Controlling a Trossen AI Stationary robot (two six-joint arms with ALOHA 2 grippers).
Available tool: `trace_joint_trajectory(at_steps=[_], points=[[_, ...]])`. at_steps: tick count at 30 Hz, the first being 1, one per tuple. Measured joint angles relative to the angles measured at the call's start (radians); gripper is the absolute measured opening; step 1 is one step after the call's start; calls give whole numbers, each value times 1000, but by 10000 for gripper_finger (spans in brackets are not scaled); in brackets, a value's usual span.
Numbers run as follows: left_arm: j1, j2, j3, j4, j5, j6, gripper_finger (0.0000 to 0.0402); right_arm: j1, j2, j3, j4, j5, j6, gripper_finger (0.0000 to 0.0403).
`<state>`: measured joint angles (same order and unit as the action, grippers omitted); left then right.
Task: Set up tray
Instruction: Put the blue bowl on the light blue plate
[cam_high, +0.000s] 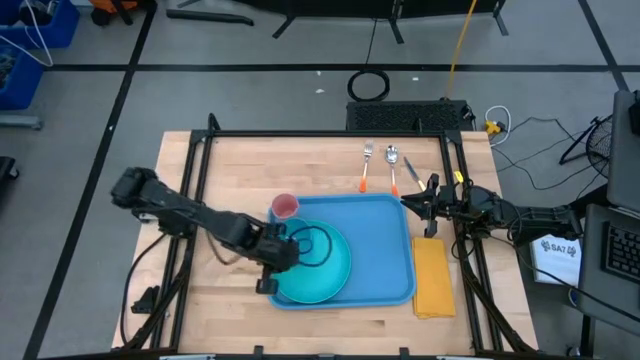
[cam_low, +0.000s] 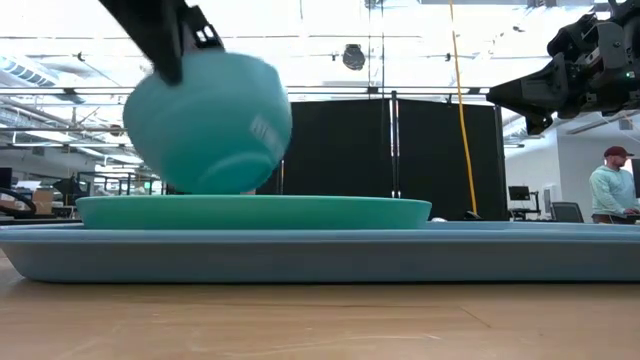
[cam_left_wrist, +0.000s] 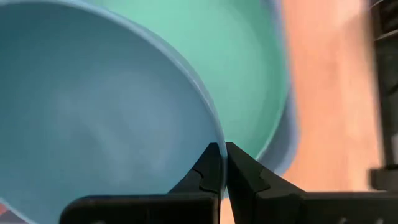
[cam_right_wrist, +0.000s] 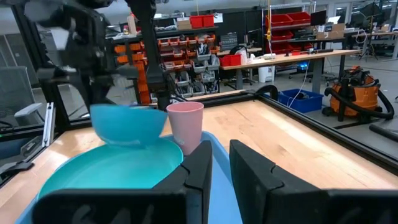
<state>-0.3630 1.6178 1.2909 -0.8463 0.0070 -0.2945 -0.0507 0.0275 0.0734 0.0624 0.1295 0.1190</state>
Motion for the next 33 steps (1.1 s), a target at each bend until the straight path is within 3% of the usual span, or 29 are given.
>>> trace_joint_trajectory(at_steps=[11,21,33], points=[[22,216,131,-27,124,43,7,0,0,0,0,0,0,47],[28,231,136,25,155,29,40,0,0,0,0,0,0,47],[56,230,136,155,173,76,47,0,0,0,0,0,0,47]])
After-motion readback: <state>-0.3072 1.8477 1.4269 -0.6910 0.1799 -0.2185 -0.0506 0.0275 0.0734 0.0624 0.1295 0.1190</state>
